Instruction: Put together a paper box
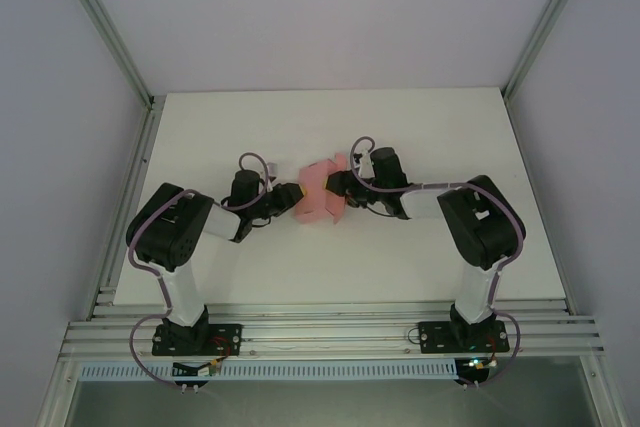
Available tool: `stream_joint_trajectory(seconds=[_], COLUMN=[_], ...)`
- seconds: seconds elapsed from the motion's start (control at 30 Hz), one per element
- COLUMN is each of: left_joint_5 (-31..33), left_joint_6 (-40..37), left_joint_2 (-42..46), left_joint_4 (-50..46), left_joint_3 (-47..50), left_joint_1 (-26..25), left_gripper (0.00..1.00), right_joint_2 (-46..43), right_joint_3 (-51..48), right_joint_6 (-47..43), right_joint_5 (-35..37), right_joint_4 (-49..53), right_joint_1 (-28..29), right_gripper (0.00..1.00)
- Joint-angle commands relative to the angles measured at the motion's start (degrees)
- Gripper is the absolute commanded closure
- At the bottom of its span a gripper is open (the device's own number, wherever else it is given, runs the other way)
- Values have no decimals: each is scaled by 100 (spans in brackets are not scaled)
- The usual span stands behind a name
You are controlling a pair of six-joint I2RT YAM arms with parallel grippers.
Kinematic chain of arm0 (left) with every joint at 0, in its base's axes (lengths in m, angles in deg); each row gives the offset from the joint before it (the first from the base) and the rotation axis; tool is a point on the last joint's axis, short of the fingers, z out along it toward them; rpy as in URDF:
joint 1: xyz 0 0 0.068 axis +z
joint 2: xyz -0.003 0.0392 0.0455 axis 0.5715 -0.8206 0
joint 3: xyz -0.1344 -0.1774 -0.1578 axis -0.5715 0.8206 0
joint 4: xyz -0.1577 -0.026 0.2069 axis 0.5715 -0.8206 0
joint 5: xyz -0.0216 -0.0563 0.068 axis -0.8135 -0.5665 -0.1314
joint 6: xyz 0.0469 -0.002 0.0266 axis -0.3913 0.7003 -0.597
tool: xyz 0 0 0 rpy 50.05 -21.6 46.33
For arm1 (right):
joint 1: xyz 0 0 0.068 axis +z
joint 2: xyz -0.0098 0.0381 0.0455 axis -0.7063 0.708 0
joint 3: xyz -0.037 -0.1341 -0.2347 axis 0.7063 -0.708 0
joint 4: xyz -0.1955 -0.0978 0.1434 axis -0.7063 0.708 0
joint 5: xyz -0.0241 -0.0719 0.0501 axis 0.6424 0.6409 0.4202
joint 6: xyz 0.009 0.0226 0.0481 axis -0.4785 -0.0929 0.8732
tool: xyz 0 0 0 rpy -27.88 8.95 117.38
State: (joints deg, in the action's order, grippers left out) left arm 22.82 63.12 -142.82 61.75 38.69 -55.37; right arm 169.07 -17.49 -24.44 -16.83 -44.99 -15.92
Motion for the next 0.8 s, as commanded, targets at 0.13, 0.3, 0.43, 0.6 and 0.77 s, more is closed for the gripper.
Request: stream_joint_trajectory(seconds=[0.13, 0.3, 0.43, 0.6, 0.77], left_joint_5=[-26, 54, 133, 948, 2398], left_joint_6=[-259, -495, -613, -1497, -2184], left_joint_2=[242, 391, 712, 2007, 3282], left_joint_4=[-387, -731, -946, -2980, -5135], left_joint_3=[208, 145, 207, 56, -297], left_joint_1=[-216, -283, -231, -207, -157], left_gripper=[67, 62, 50, 13, 0], right_joint_2=[-592, -704, -891, -756, -145], right_joint_3=[1219, 1413, 2033, 2911, 3711], right_joint_6=[-1252, -1506, -2520, -3903, -5106], right_joint_5=[-254, 10, 380, 982, 819], right_joint_4=[1733, 2375, 3749, 5705, 6906], right_joint_1=[453, 508, 549, 562, 603], right_gripper=[53, 65, 63, 61, 63])
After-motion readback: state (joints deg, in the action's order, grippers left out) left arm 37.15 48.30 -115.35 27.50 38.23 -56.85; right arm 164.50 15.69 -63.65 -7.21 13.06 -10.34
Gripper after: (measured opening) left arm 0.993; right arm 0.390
